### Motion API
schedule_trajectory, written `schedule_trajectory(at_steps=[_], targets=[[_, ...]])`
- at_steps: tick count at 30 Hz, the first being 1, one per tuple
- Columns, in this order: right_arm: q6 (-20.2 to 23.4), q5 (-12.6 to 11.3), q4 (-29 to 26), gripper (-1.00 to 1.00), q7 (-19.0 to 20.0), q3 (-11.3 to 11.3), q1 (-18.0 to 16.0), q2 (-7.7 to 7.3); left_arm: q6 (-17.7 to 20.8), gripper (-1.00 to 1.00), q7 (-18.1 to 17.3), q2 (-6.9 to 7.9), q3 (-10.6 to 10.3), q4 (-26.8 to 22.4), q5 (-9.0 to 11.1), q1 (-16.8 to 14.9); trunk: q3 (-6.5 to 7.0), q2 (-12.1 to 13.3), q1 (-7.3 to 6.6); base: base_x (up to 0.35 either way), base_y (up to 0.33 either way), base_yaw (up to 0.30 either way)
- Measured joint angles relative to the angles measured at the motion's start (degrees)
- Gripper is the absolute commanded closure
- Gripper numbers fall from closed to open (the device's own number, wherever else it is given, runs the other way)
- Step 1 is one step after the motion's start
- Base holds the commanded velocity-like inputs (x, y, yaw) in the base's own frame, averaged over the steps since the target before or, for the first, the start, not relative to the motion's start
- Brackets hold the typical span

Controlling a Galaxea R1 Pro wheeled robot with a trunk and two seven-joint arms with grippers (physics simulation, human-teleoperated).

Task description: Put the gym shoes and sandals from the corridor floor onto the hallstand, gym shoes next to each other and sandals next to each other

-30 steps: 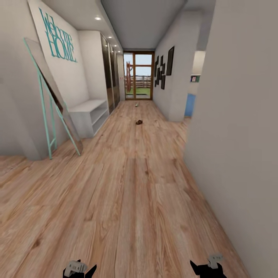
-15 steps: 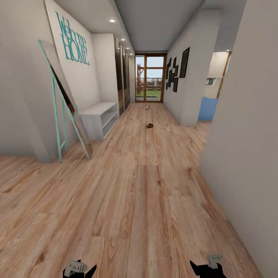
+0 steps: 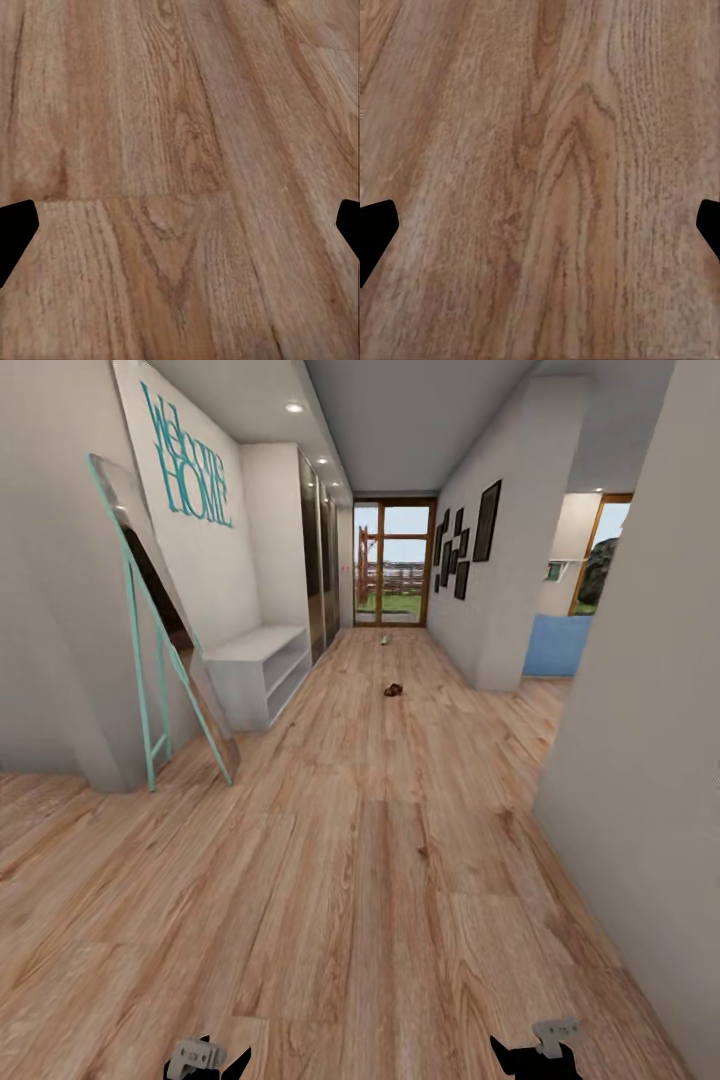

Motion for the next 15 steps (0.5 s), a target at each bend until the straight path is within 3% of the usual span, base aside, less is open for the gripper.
schedule_trajectory(at_steps=[5, 9, 15], targets=[[-1.1, 0.0, -0.1, -1.00, -1.6, 0.0, 0.0, -0.12, -1.0, -1.00, 0.0, 0.05, 0.0, 0.3, 0.0, 0.0, 0.00, 0.0, 0.01, 0.005, 0.000, 0.000], [-0.2, 0.1, -0.3, -1.00, -0.4, 0.0, 0.0, -0.29, -0.7, -1.00, 0.0, 0.08, 0.0, 0.0, -0.2, 0.1, 0.00, 0.0, 0.00, 0.099, 0.000, 0.000], [0.0, 0.0, -0.5, -1.00, 0.6, -0.1, 0.0, -0.62, -1.3, -1.00, 0.0, 0.07, 0.0, 0.4, 0.0, 0.1, 0.01, 0.0, -0.02, 0.278, 0.000, 0.000]])
